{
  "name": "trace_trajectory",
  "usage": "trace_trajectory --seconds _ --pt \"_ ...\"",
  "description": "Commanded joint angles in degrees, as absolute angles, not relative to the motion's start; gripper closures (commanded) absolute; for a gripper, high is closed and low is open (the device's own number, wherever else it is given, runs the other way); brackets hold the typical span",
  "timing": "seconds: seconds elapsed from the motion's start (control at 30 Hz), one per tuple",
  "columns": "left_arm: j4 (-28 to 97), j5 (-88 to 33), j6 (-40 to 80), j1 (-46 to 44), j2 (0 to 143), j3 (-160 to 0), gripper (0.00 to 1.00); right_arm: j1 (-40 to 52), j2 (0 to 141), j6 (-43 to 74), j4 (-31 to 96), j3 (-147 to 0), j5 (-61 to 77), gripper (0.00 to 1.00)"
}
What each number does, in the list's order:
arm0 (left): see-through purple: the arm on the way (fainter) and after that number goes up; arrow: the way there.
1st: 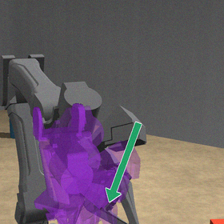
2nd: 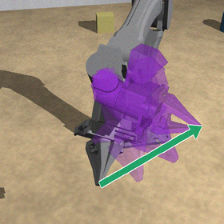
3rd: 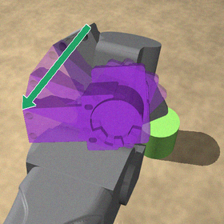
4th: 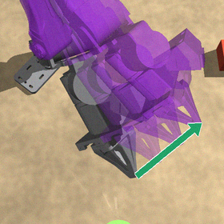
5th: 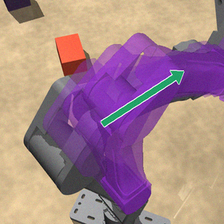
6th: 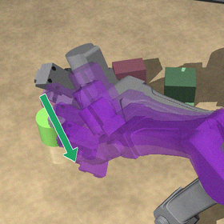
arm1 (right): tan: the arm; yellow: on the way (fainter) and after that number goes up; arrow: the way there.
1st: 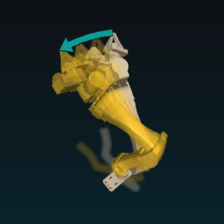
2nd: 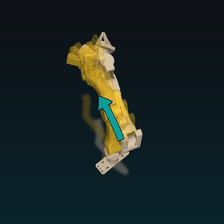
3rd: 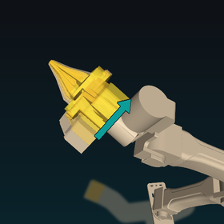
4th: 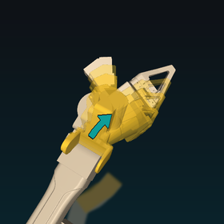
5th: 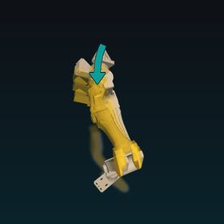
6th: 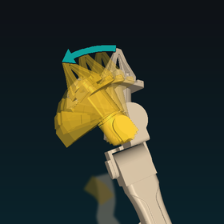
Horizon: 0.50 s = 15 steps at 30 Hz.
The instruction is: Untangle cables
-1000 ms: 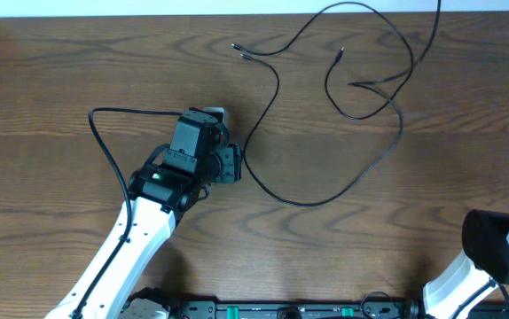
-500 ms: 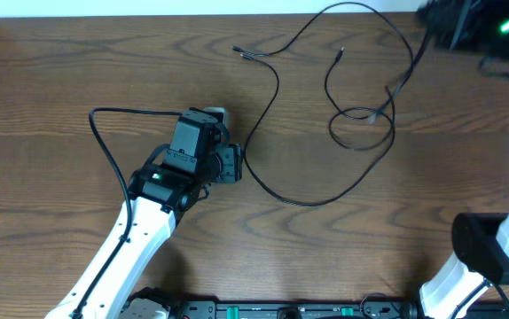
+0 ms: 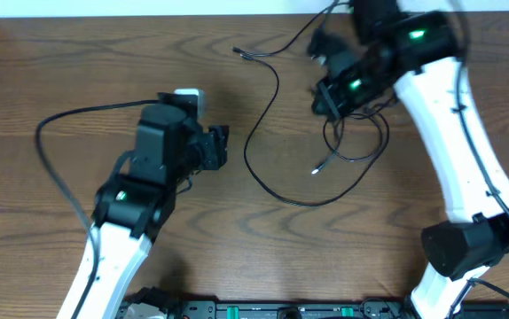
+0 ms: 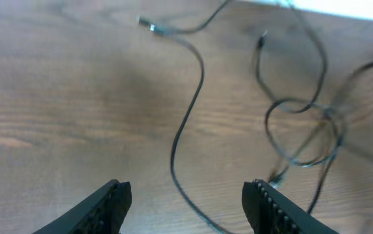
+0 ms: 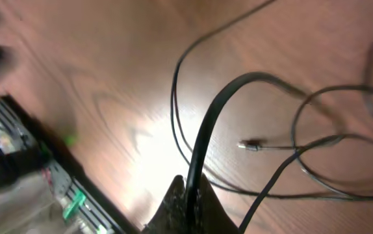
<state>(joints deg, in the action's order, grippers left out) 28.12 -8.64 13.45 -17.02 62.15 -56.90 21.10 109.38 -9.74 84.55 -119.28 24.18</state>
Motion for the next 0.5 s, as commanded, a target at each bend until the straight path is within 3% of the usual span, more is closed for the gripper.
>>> trace_trajectory --seconds 0.0,0.47 --pt "28.67 -8.32 12.67 -16.78 59.81 -58.0 0.4 23.27 109.12 -16.12 81.52 -111.94 23.9 0.99" --pt "29.56 -8.34 12.69 -16.78 58.7 -58.0 0.39 30.81 109.12 -20.45 53.28 -79.4 23.9 0.99"
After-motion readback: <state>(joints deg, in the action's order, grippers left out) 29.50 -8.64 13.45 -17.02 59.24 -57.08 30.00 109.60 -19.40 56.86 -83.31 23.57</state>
